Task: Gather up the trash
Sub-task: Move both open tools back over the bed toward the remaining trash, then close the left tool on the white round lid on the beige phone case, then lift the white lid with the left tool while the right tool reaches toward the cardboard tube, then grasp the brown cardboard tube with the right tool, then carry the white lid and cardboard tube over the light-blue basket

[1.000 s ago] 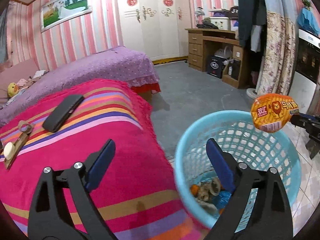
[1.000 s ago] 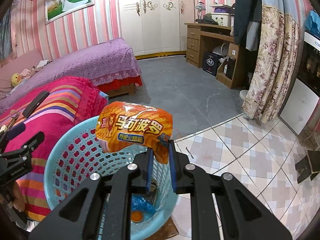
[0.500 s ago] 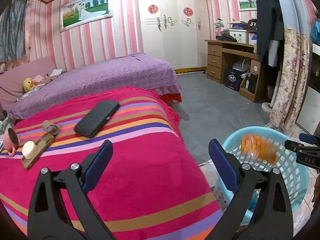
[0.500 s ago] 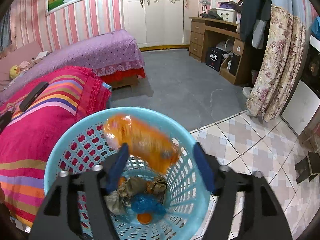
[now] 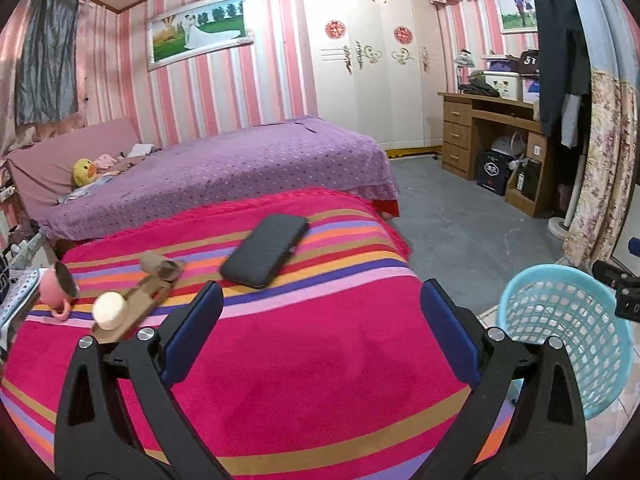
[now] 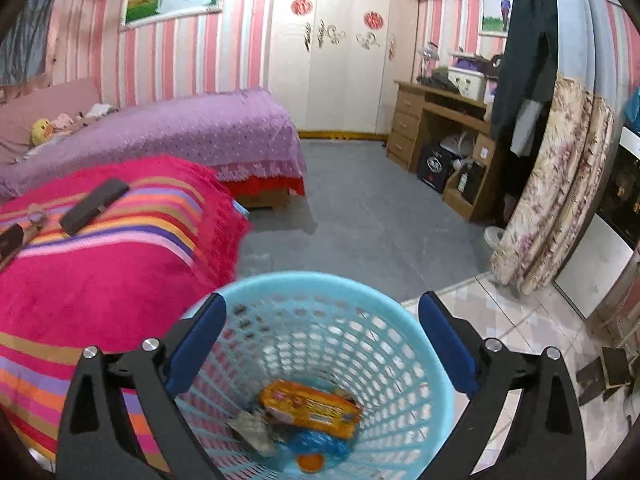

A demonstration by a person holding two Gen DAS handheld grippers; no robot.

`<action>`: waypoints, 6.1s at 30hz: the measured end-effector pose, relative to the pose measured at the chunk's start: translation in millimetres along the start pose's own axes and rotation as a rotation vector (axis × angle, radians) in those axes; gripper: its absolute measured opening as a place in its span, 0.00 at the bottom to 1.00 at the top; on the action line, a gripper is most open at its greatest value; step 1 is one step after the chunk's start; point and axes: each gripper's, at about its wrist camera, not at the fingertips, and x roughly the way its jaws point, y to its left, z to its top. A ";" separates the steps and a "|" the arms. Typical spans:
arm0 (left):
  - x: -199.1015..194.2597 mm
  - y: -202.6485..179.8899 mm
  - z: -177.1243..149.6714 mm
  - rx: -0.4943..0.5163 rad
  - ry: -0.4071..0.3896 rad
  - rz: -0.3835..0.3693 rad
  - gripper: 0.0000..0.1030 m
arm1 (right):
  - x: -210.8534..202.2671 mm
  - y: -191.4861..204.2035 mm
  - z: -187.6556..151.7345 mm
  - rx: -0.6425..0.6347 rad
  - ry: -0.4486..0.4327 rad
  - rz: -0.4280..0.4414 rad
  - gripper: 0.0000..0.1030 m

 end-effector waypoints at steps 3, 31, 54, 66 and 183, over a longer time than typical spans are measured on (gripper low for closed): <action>-3.1 20.1 2.5 -0.006 -0.004 0.026 0.94 | -6.0 17.4 8.2 0.011 -0.028 0.032 0.92; 15.5 254.6 -38.9 -0.154 0.121 0.239 0.94 | 4.6 214.0 14.2 -0.141 -0.023 0.244 0.92; 110.7 279.2 -52.9 -0.157 0.297 0.186 0.93 | 46.1 291.0 13.5 -0.167 0.061 0.300 0.92; 128.7 281.9 -61.7 -0.185 0.358 0.125 0.64 | 55.9 309.2 8.4 -0.183 0.086 0.289 0.92; 52.1 376.5 -40.1 -0.253 0.224 0.379 0.59 | 57.7 436.0 55.2 -0.533 -0.002 0.450 0.32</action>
